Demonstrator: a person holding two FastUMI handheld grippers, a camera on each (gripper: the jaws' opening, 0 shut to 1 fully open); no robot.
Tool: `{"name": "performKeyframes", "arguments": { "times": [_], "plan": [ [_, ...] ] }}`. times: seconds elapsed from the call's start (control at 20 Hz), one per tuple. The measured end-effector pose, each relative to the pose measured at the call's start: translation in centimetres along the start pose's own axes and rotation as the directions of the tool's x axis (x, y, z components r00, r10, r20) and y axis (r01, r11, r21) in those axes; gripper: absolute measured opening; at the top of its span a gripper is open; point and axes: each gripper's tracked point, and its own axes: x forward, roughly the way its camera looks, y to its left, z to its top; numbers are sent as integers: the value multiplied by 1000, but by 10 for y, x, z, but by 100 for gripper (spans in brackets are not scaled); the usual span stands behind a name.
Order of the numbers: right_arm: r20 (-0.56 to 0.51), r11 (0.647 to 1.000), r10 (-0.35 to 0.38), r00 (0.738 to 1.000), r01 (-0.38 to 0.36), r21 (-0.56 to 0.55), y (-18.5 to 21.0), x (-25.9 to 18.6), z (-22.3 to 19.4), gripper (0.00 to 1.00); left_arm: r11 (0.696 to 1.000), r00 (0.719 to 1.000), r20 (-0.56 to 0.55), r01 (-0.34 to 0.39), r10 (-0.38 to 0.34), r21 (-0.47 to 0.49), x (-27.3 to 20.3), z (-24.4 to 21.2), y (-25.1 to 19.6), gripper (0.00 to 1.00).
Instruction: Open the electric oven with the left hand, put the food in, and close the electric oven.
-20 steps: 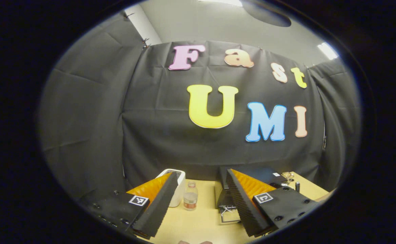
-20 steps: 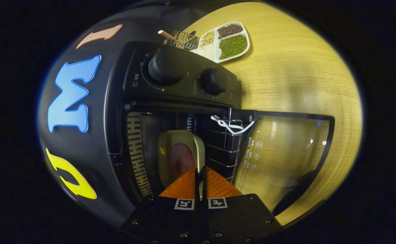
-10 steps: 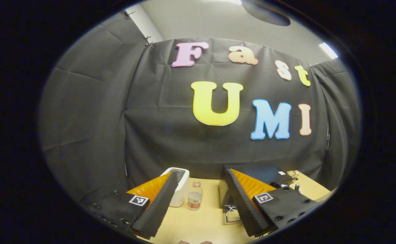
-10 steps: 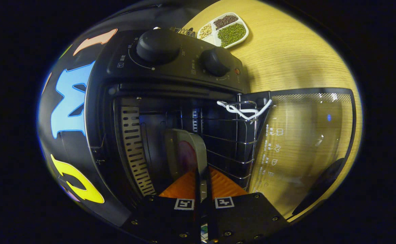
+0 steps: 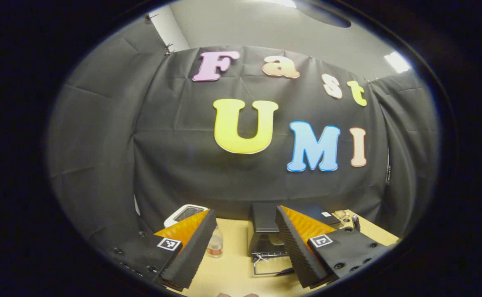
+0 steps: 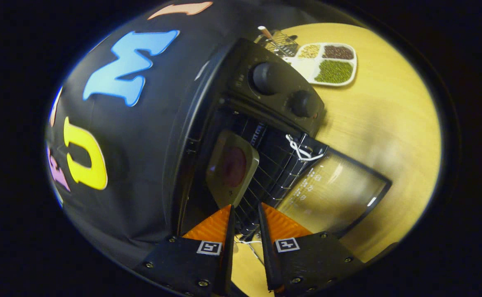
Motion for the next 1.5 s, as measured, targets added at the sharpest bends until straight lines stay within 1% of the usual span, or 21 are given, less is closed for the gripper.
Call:
{"name": "performKeyframes", "arguments": {
  "times": [0.05, 0.1, 0.15, 0.25, 0.35, 0.45, 0.6, 0.8, 0.85, 0.9, 0.95, 1.0, 1.1, 1.15, 1.2, 1.25, 1.3, 1.35, 1.4, 1.45, 1.5],
  "plan": [
    [0, 996, -2, 1000, 2, -86, -4, -12, 6, 33, 1000, 1000, 7, 14, -15, 5, 2, 3, -9, 97],
    [10, 985, 0, 1000, 1, -173, -6, -24, 13, 33, 1000, 1000, 10, 25, -26, 12, 4, 4, -18, 100],
    [28, 966, 9, 1000, -2, -257, -6, -36, 23, 33, 999, 999, 10, 35, -35, 16, 7, 3, -26, 100],
    [80, 919, 40, 996, -5, -394, -2, -66, 48, 33, 998, 998, 12, 54, -55, 14, 10, 3, -44, 100],
    [119, 873, 87, 989, -19, -487, 5, -92, 64, 33, 997, 997, 9, 72, -72, 15, 12, 2, -62, 100],
    [164, 810, 131, 978, -10, -586, 13, -121, 86, 33, 996, 996, 14, 82, -83, 17, 13, 3, -79, 100],
    [240, 710, 206, 949, 24, -704, 30, -161, 114, 33, 995, 995, 10, 100, -100, 8, 14, 3, -103, 100],
    [291, 590, 330, 898, 44, -806, 64, -221, 138, 33, 994, 994, 8, 113, -113, 13, 16, 0, -133, 100],
    [307, 569, 362, 880, 52, -821, 74, -235, 144, 33, 993, 993, 1, 118, -118, 11, 16, -3, -139, 100],
    [332, 552, 377, 865, 79, -830, 79, -243, 153, 33, 992, 992, -6, 125, -125, 8, 18, -7, -147, 97],
    [320, 529, 401, 859, 69, -846, 83, -249, 155, 33, 992, 991, -17, 129, -129, 5, 19, -13, -154, 97],
    [312, 518, 409, 858, 63, -853, 81, -259, 154, 41, 991, 991, -30, 131, -131, 0, 20, -19, -161, 97],
    [304, 517, 419, 856, 50, -855, 79, -267, 157, 54, 990, 987, -65, 143, -144, -19, 23, -34, -174, 97],
    [306, 519, 425, 852, 48, -853, 78, -270, 159, 54, 989, 985, -86, 148, -150, -29, 25, -43, -181, 97],
    [315, 521, 428, 847, 54, -852, 78, -273, 163, 68, 987, 981, -114, 155, -158, -36, 27, -53, -186, 100],
    [331, 526, 429, 840, 65, -848, 75, -282, 169, 81, 987, 974, -155, 159, -163, -38, 28, -69, -189, 97],
    [346, 531, 431, 833, 76, -844, 75, -279, 174, 86, 988, 969, -191, 152, -155, -35, 29, -82, -189, 100],
    [354, 532, 432, 830, 83, -843, 75, -283, 176, 86, 988, 961, -232, 149, -153, -33, 32, -97, -190, 98],
    [356, 534, 433, 828, 82, -842, 73, -286, 177, 77, 989, 950, -273, 145, -149, -35, 33, -113, -190, 98],
    [360, 539, 428, 829, 85, -838, 72, -290, 181, 87, 989, 938, -312, 145, -151, -43, 34, -127, -191, 98],
    [363, 545, 426, 829, 85, -834, 69, -295, 185, 87, 988, 924, -349, 145, -156, -58, 35, -143, -192, 98]
  ]
}}
